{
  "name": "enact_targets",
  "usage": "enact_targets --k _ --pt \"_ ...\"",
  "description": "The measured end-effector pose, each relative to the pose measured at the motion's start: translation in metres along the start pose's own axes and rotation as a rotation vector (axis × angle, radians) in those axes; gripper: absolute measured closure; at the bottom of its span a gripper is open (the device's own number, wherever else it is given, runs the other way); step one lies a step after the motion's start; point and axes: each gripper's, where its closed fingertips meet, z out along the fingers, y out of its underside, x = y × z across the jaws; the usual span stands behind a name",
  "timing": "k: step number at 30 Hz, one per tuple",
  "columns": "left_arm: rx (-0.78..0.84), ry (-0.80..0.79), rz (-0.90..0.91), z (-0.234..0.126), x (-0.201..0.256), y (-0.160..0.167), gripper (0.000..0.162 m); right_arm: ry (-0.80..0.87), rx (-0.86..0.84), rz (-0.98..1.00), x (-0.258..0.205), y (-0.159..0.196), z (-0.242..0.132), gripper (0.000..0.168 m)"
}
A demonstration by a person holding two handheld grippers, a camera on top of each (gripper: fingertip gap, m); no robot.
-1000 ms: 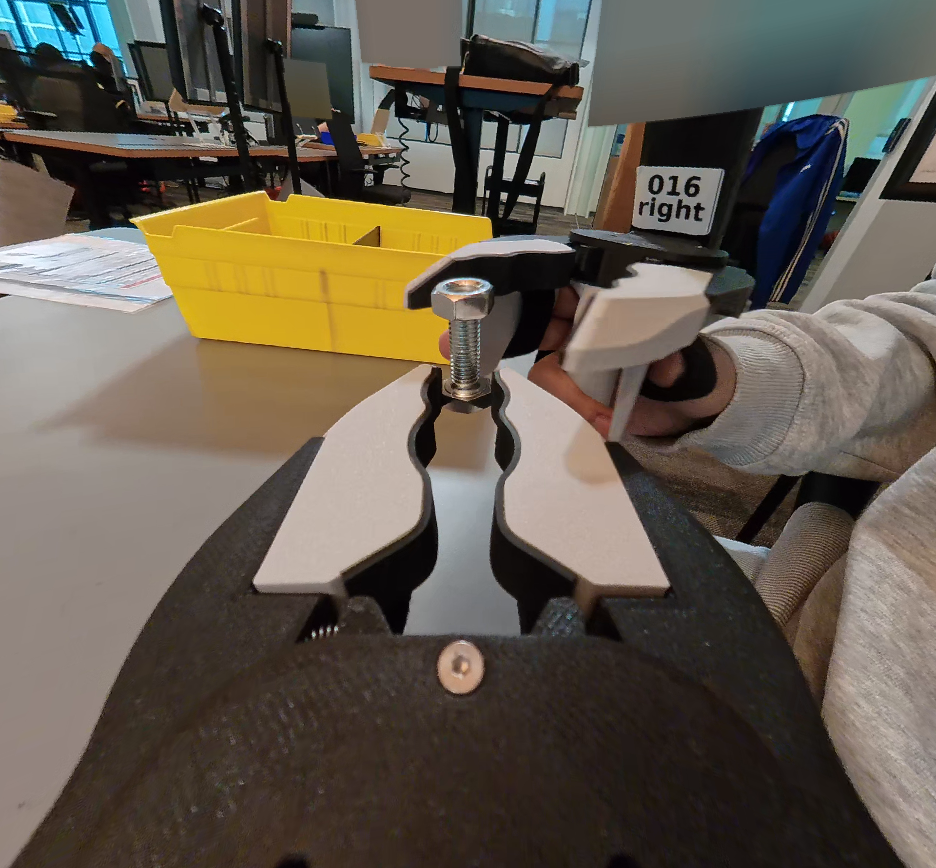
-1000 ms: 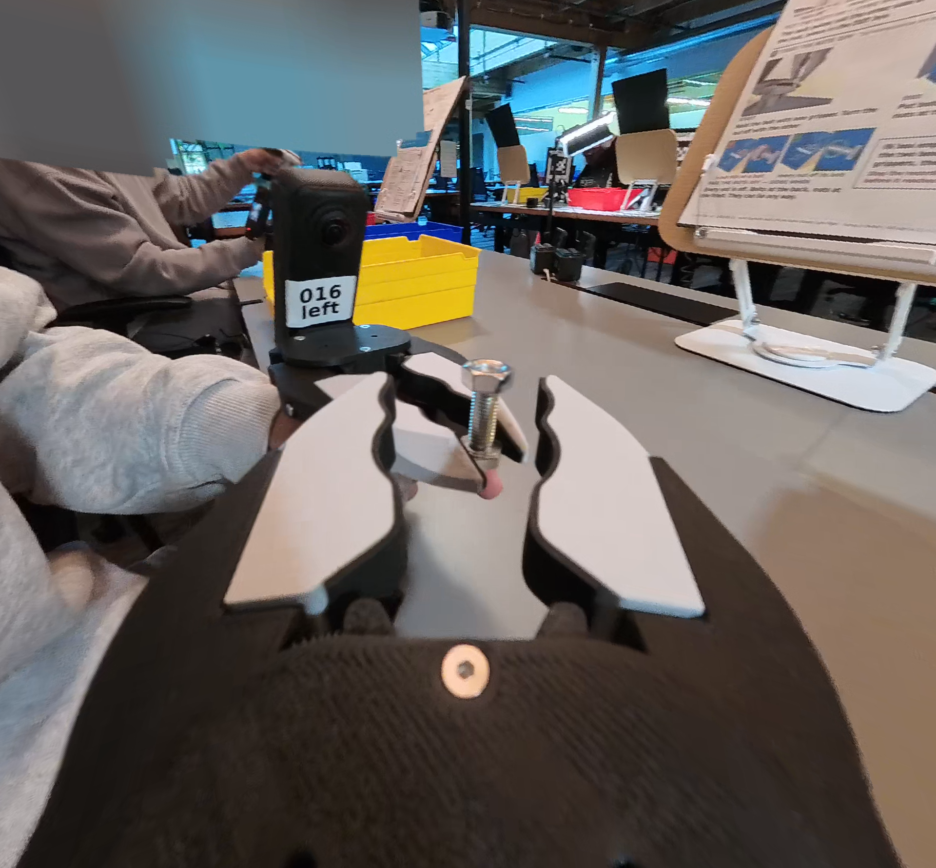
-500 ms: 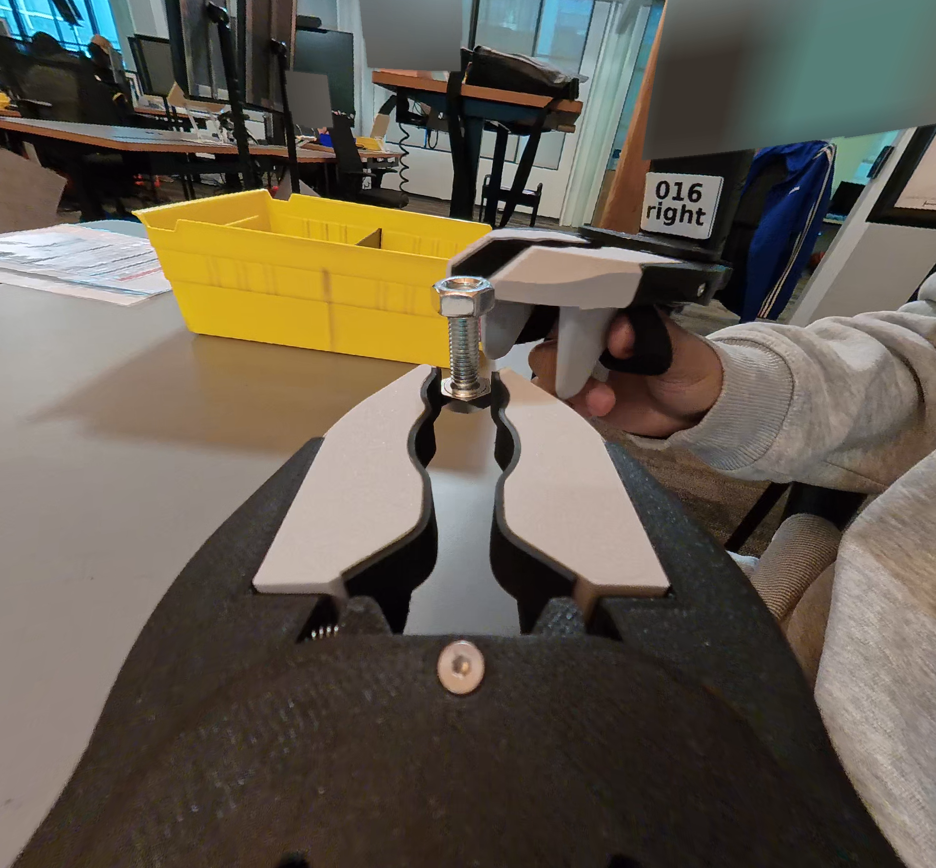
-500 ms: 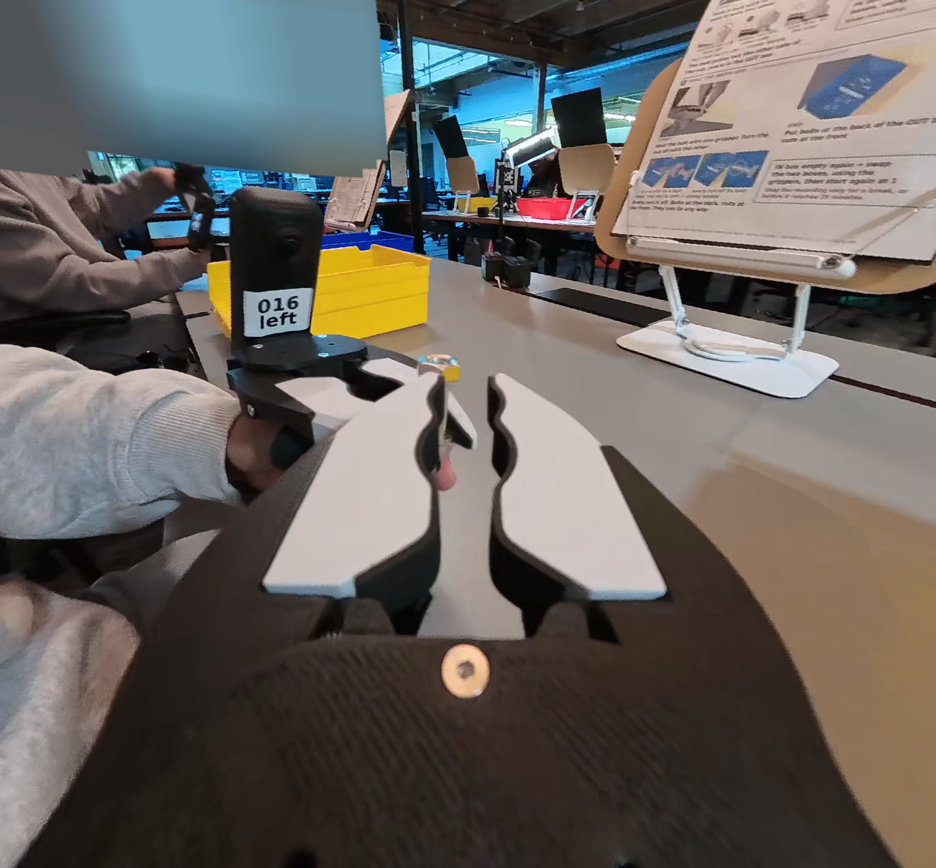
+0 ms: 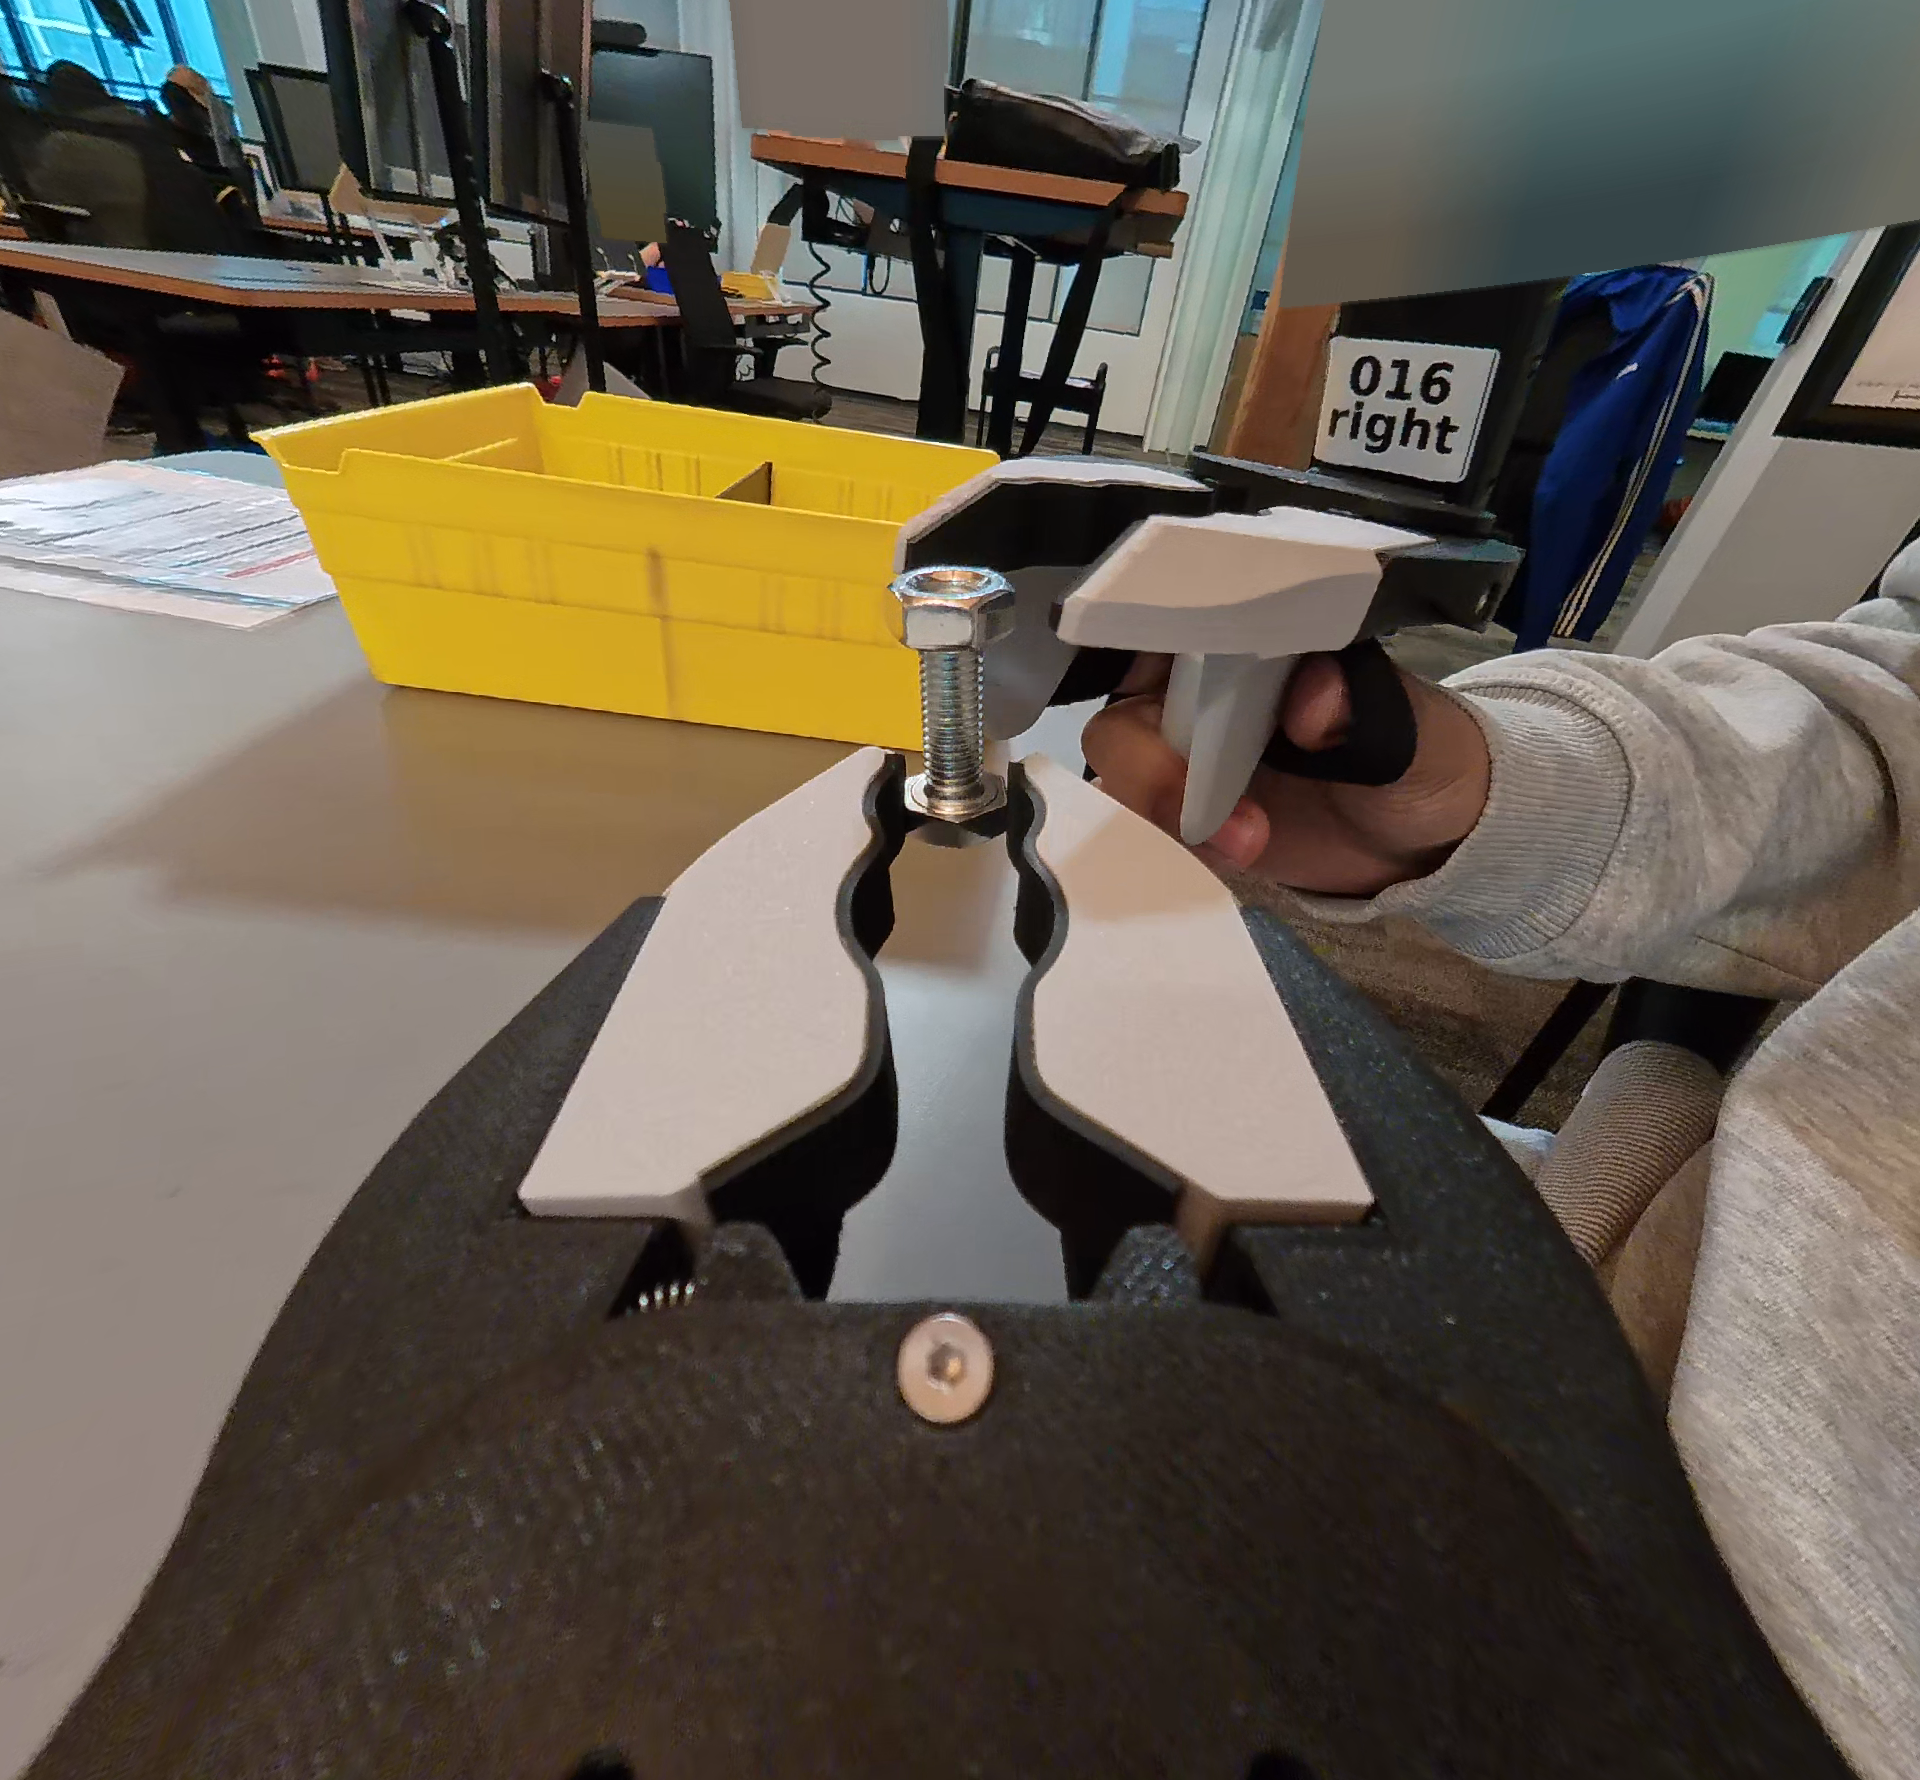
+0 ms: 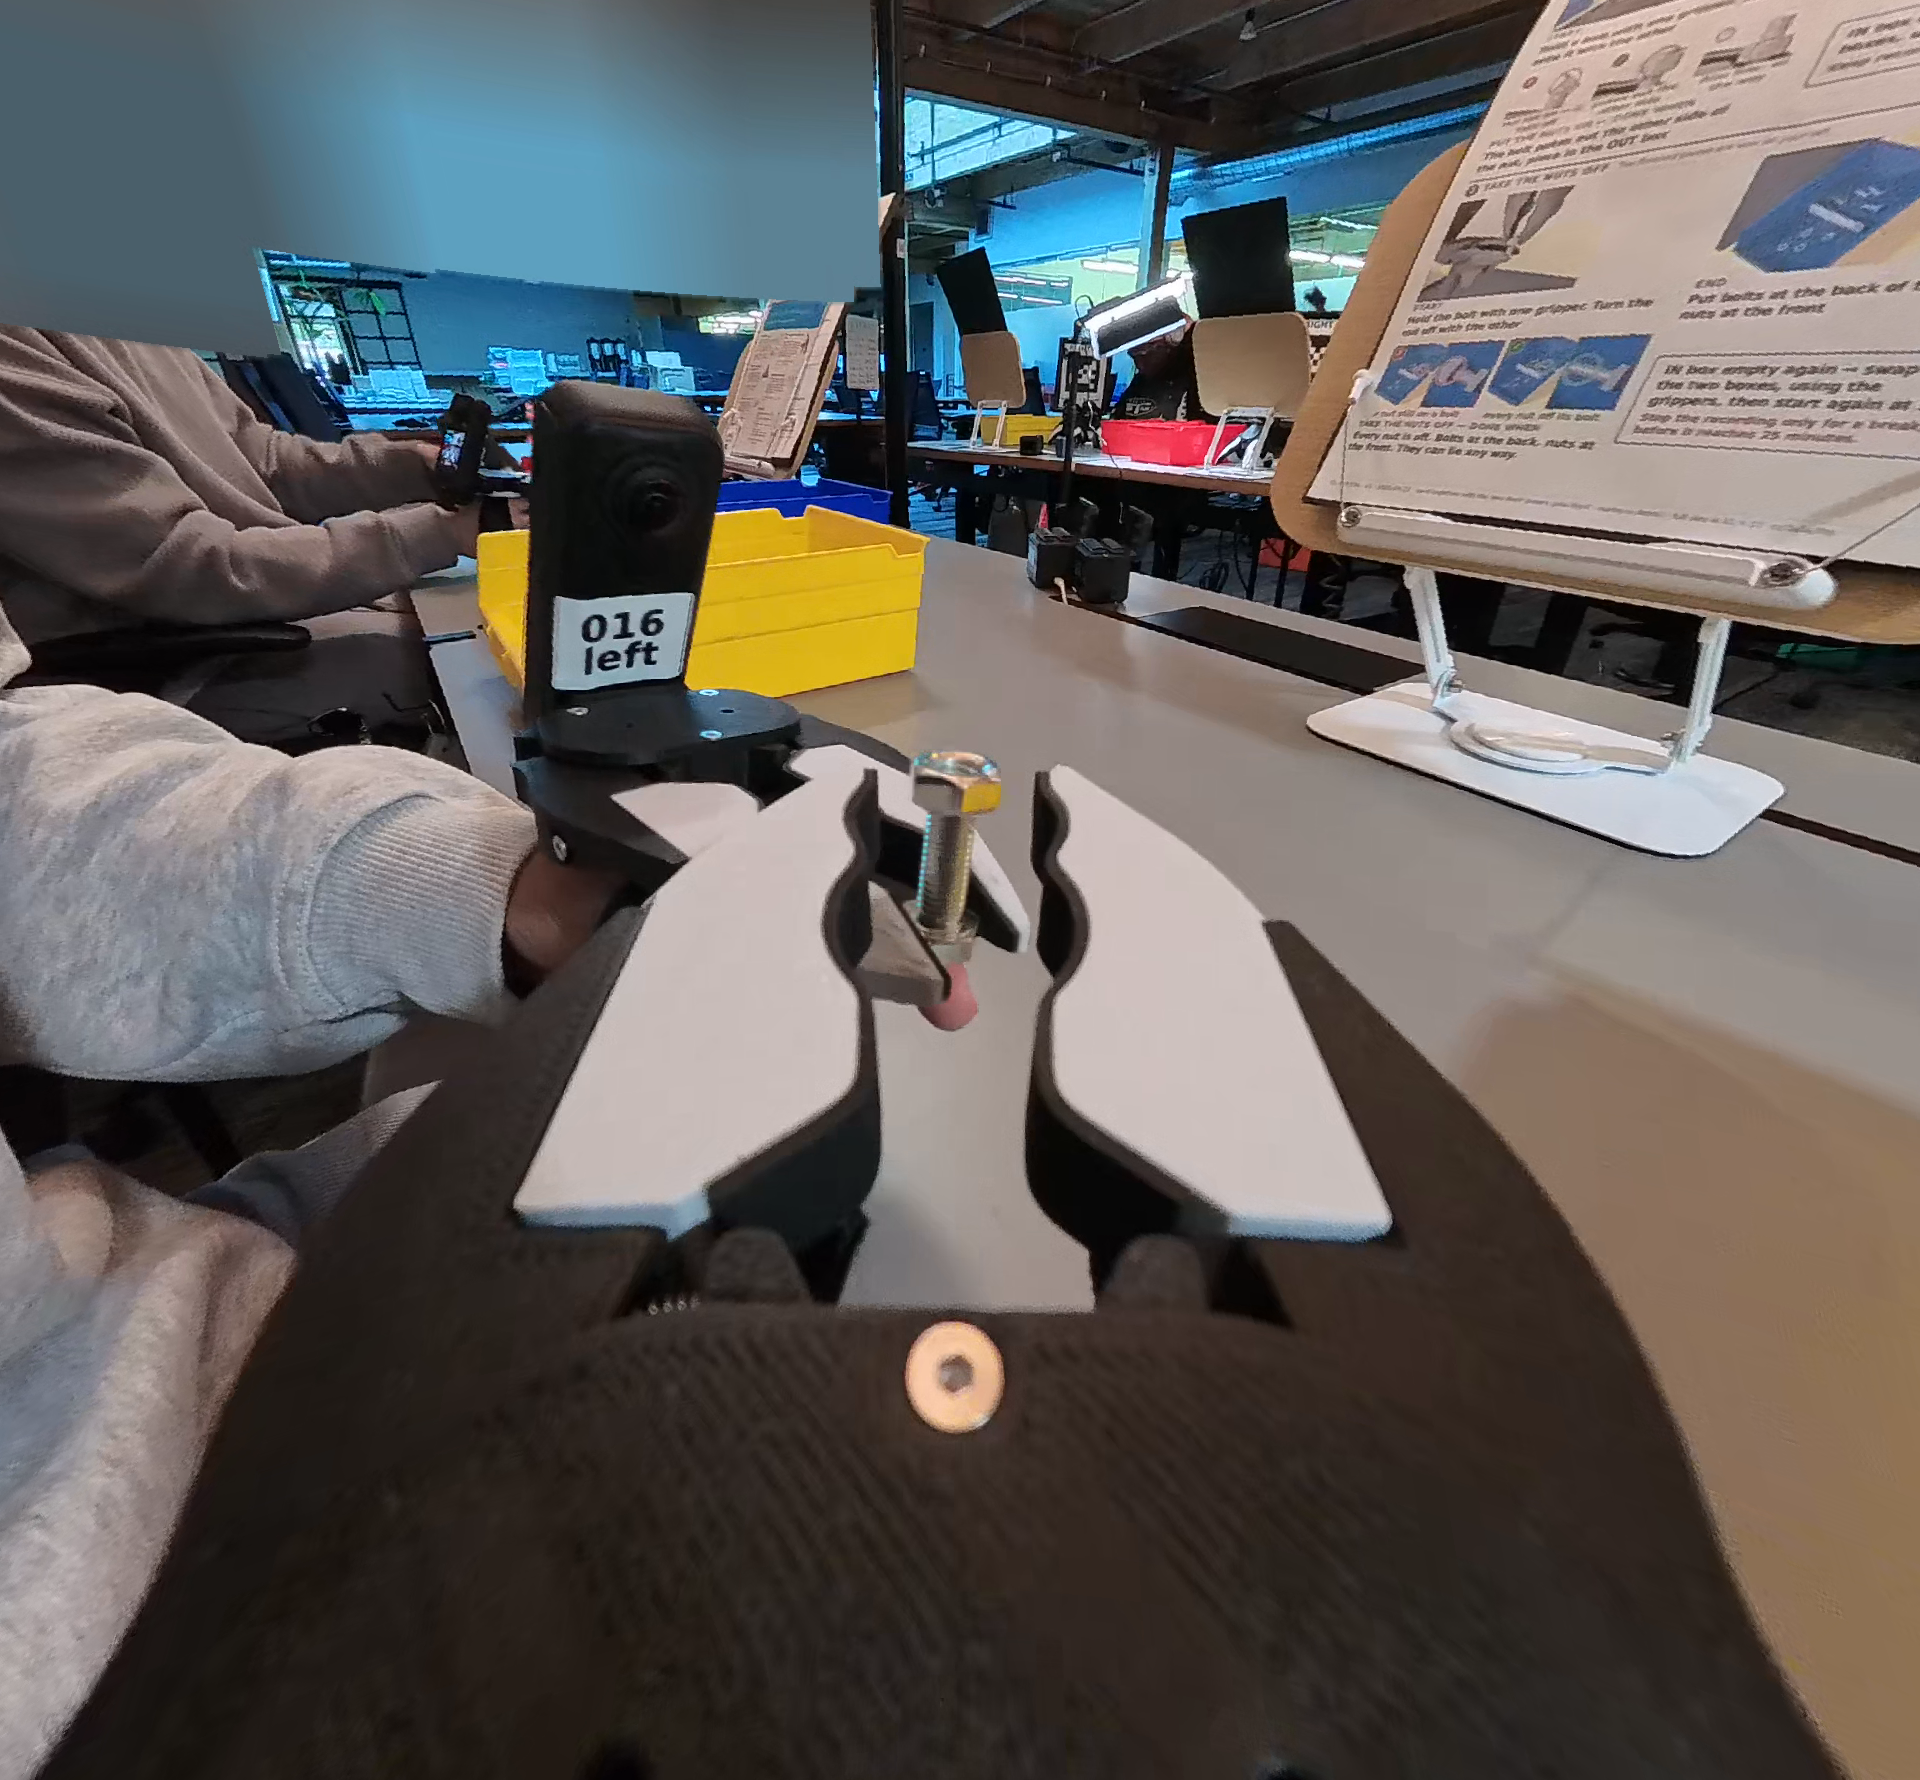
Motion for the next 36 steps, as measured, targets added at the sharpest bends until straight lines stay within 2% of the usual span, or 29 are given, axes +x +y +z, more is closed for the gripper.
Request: enact_targets --k 5,16,20,23,36 --pt "-0.002 0.001 0.000 0.000 0.000 0.000 0.143 0.006 0.004 -0.015 -0.005 -0.001 0.003 0.141" --pt "-0.017 0.011 0.013 0.002 0.003 0.002 0.143 -0.018 -0.029 -0.011 -0.012 0.007 0.010 0.129" --pt "-0.025 0.021 0.010 0.003 0.006 0.003 0.143 -0.014 -0.030 0.016 -0.009 0.007 0.009 0.134" --pt "-0.029 0.030 0.019 0.004 0.009 0.004 0.143 0.000 -0.029 0.034 -0.005 0.007 0.007 0.147" --pt "-0.012 0.065 -0.027 0.003 0.012 0.002 0.143 -0.039 0.048 0.136 0.000 -0.004 0.000 0.153"
